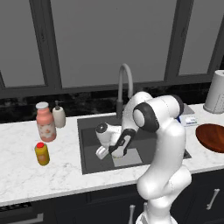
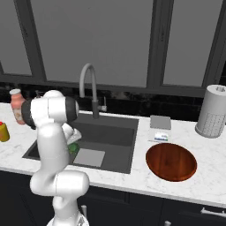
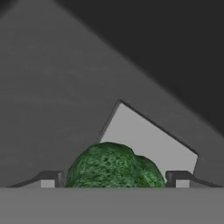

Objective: Pick the broccoli from the sink and place it in the bowl. Then pick the bowl and place it in the microwave. Then close the microwave door and press the start button.

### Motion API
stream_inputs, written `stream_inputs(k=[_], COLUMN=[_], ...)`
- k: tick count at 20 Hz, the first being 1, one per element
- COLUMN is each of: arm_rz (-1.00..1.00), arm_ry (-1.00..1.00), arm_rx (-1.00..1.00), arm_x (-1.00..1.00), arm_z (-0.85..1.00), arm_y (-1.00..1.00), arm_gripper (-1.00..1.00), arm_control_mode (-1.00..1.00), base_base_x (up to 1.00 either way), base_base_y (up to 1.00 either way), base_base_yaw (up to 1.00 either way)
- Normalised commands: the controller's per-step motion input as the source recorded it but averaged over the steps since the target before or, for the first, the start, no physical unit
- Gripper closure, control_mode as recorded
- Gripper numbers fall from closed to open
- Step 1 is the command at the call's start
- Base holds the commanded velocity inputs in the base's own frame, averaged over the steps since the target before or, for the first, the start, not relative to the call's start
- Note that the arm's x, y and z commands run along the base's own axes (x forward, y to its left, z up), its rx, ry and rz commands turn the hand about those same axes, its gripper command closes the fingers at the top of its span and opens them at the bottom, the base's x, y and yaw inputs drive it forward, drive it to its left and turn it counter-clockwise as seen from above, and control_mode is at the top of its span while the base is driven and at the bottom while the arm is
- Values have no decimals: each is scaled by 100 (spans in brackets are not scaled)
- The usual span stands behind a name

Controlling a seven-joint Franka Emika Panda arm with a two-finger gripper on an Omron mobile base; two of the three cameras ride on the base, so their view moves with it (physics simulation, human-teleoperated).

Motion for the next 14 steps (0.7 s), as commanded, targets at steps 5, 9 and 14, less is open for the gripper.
stream_inputs(k=[5,9,14], arm_rz=[0,4,3], arm_ry=[-10,-11,-10], arm_rx=[0,4,9], arm_x=[-5,0,0], arm_z=[100,100,100], arm_y=[24,4,31], arm_gripper=[100,100,100], arm_control_mode=[-100,-100,-100], base_base_x=[0,0,0], base_base_y=[0,0,0], base_base_yaw=[0,0,0])
